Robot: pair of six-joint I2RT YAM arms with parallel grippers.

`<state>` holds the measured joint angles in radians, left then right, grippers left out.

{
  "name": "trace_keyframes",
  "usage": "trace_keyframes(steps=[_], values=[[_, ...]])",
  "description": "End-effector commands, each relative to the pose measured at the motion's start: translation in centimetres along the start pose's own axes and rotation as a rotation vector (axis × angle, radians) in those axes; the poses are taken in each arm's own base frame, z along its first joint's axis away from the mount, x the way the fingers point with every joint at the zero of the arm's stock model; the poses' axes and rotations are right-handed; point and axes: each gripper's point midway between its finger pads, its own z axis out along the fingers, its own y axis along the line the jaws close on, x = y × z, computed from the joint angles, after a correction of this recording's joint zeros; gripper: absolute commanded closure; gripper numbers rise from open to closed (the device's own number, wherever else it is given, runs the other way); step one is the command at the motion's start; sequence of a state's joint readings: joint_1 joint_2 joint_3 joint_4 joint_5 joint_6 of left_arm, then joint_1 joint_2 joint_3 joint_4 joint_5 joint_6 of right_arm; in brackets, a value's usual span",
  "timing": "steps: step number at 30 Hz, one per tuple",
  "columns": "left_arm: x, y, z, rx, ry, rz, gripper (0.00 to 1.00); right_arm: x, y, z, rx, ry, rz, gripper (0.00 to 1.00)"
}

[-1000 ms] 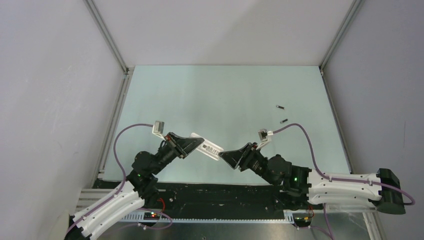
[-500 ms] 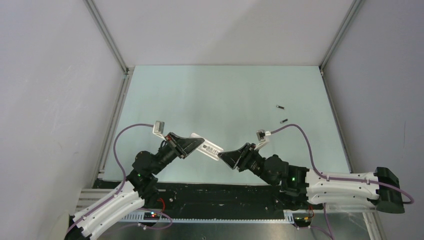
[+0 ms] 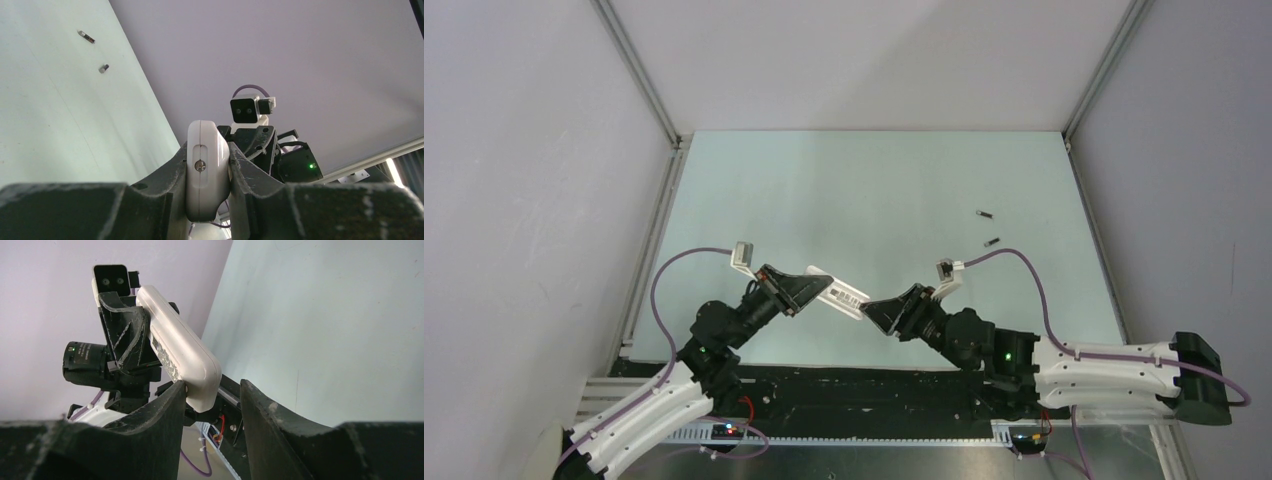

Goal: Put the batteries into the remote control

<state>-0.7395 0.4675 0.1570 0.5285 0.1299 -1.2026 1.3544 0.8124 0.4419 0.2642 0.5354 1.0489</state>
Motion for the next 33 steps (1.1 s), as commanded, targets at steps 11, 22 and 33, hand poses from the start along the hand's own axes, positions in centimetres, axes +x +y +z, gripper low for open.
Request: trace_keyframes(steps=[11, 22, 33], values=[[-0.7, -2.0, 0.2, 0.062, -0.020, 0.014, 1.00, -0.9, 0.8, 1.1, 0.019, -0.042, 0.020, 0.50], [-0.6, -1.3, 0.1, 0.045, -0.026, 0.001, 1.00, -1.2, 1.0, 1.1, 0.007, -0.047, 0.022, 0.38], [-0.5, -0.5, -0.1, 0.024, -0.031, -0.008, 1.00, -1.5, 1.6, 0.9, -0.017, -0.049, 0.024, 0.33]])
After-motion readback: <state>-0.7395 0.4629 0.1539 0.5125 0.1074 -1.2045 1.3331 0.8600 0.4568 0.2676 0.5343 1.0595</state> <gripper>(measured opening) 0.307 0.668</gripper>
